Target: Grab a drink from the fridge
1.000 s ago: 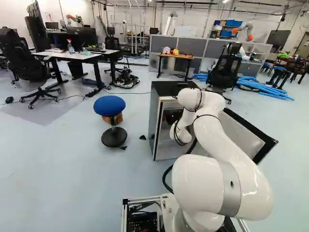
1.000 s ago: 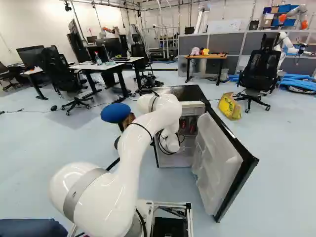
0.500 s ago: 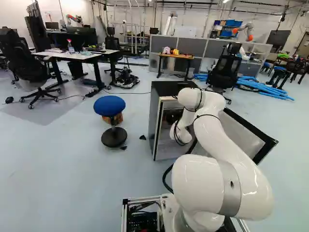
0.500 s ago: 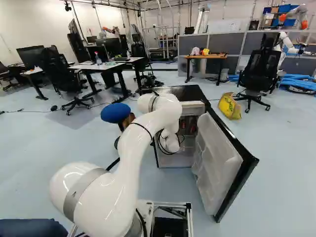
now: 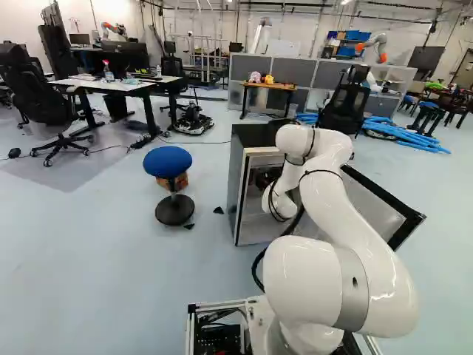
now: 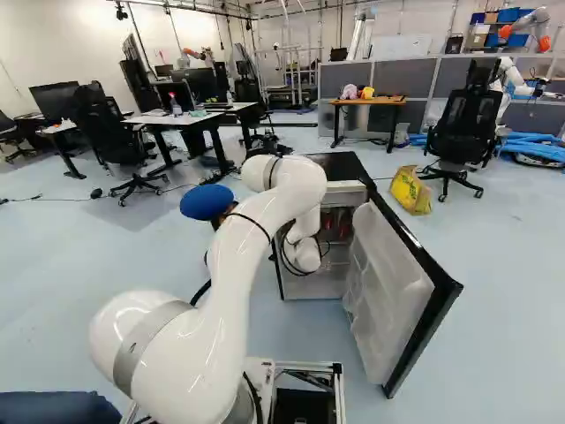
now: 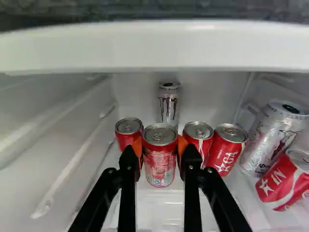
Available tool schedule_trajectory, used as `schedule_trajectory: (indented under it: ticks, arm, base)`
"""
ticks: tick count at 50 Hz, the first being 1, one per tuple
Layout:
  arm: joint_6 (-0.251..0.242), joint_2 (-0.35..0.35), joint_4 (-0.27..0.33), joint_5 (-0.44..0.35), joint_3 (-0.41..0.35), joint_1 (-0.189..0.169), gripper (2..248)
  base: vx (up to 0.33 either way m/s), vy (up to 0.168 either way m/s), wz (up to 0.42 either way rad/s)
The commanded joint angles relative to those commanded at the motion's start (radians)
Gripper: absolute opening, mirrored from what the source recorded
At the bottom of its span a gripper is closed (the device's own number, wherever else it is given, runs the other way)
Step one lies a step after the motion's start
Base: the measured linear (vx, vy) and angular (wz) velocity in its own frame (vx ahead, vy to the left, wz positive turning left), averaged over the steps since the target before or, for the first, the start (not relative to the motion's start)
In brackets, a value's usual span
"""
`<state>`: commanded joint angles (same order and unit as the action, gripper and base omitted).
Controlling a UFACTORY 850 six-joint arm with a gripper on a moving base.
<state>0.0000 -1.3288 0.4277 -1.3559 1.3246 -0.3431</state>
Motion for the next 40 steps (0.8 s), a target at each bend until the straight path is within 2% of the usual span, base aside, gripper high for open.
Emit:
schedule_trajectory:
  ticks: [5,40]
  arm:
    - [0.0,0.034,0.0,0.0,-0.047,-0.004,93]
    - [0.0,0.15,0.0,0.0,-0.273,-0.039,93]
  base:
    - [0.0,0.0,0.0]
    - [0.0,0.0,0.0]
